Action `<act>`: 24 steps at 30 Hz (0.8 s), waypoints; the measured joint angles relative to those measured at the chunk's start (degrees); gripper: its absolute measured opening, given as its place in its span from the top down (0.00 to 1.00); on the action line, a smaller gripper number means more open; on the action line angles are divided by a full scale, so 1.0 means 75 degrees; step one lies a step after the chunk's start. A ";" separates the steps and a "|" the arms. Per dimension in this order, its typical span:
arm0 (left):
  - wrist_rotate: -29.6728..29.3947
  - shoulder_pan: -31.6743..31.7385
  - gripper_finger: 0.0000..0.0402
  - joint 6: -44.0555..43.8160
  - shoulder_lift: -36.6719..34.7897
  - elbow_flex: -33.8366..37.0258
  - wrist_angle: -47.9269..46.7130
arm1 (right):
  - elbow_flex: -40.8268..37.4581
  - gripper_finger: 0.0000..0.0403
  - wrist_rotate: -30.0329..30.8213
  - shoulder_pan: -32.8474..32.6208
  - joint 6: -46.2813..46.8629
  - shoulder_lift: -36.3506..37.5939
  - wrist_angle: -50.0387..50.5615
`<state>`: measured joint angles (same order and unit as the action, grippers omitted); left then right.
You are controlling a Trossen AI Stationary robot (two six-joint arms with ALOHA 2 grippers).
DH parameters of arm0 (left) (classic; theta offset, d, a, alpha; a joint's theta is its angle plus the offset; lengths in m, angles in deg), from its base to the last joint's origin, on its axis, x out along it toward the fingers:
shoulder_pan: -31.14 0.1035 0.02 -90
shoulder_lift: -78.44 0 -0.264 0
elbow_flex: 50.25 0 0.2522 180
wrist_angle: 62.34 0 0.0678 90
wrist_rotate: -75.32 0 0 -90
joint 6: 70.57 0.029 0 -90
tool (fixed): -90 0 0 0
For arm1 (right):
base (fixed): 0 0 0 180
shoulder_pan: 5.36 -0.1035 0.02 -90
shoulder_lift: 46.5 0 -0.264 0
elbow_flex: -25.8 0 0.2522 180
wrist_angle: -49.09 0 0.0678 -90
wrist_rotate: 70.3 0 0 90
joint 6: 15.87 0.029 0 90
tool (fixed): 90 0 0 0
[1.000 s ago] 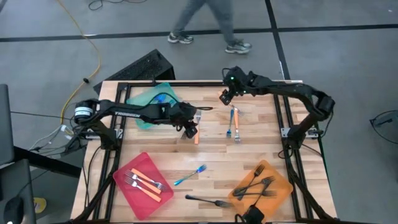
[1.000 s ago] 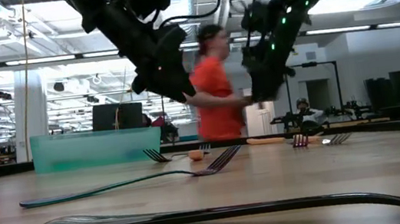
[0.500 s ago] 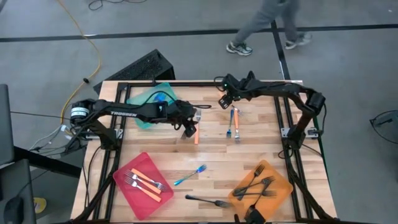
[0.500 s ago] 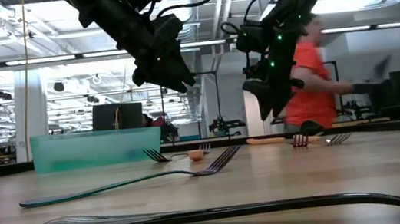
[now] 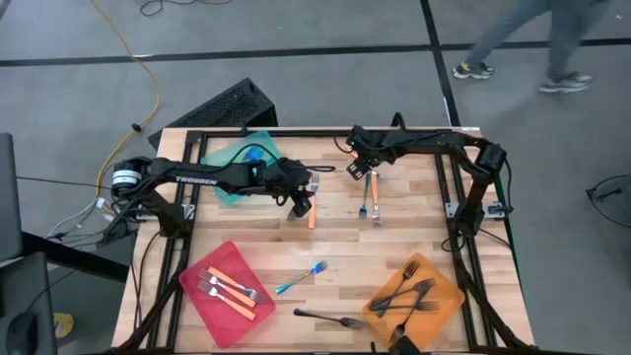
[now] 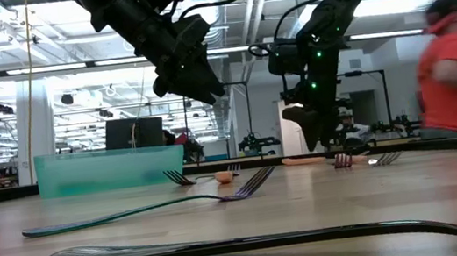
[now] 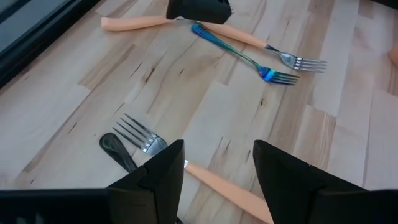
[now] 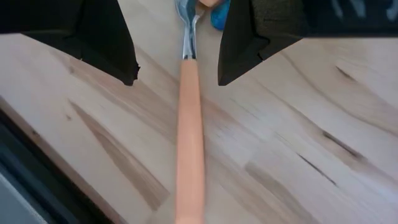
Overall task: Sort silverware by color (type)
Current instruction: Adjust the forks on the table
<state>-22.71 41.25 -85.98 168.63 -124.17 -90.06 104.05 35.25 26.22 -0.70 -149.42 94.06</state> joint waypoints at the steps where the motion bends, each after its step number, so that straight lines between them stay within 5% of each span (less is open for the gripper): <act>1: 0.0011 0.0000 0.56 0.0022 0.0000 0.0000 -0.0001 | 0.0005 0.40 -0.0003 0.0007 -0.0001 0.0000 -0.0002; 19: -0.0002 -0.0003 0.56 0.0147 0.0000 0.0003 0.0182 | 0.0005 0.40 -0.0274 -0.0130 0.0037 0.0000 0.1556; 24: -0.0028 -0.0002 0.56 0.0160 0.0000 0.0006 0.0206 | 0.0001 0.40 -0.0887 -0.0396 0.0579 0.0000 0.1836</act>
<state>-22.92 41.23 -84.78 168.63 -124.13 -88.52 104.06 28.60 23.25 3.64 -149.42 107.83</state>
